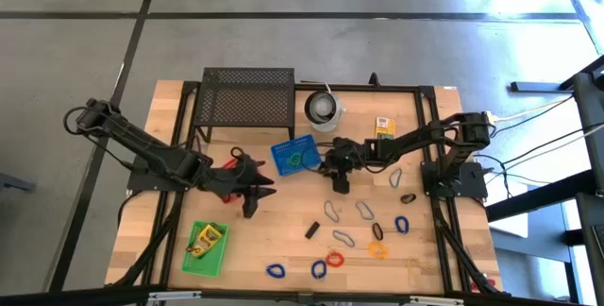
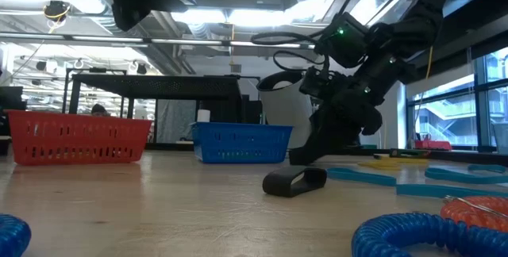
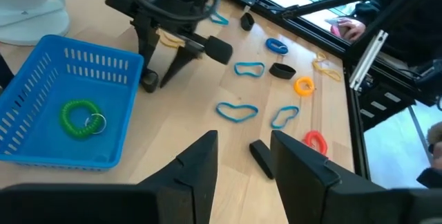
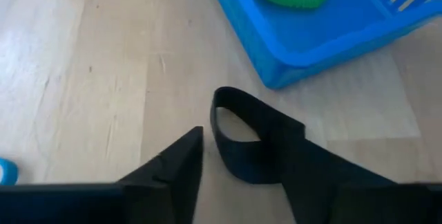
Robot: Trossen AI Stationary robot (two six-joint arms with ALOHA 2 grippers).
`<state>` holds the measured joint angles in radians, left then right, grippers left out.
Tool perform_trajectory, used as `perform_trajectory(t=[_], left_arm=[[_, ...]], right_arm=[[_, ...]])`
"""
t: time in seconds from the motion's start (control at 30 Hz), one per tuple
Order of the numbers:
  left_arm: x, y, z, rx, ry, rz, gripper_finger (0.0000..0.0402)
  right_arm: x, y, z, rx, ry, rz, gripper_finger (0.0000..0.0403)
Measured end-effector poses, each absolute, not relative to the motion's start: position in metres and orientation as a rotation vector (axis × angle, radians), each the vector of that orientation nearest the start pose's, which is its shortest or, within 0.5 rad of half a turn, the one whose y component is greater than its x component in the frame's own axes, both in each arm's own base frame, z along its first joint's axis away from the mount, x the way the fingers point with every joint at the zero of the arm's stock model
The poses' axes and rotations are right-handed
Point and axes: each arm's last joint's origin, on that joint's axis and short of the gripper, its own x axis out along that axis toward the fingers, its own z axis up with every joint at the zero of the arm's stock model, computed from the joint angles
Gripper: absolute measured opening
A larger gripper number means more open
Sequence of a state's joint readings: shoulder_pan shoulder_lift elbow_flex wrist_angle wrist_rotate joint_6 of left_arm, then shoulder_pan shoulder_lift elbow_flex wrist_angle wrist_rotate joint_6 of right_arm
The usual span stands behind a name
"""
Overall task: Pick & Place Office Desk Supplies
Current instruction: Put the black rubber band into the red bin
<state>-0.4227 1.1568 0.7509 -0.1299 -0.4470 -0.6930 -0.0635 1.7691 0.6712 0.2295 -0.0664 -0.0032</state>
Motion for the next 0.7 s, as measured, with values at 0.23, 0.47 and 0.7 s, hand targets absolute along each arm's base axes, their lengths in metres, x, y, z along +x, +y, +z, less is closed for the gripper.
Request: perform_trajectory(t=[0.23, 0.47, 0.7], left_arm=[[0.226, -0.095, 0.258, -0.457, 0.434, 0.161, 0.0127], [0.227, -0.101, 0.266, -0.449, 0.360, 0.105, 0.0128], [0.230, -0.107, 0.271, -0.291, 0.286, 0.087, 0.0130]], right_arm=[[0.299, -0.017, 0.098, 0.112, 0.866, -0.034, 0.0059], [0.295, -0.016, 0.100, 0.159, 0.896, -0.025, 0.0019], [0.282, -0.002, 0.130, 0.222, 0.889, 0.123, 0.0007]])
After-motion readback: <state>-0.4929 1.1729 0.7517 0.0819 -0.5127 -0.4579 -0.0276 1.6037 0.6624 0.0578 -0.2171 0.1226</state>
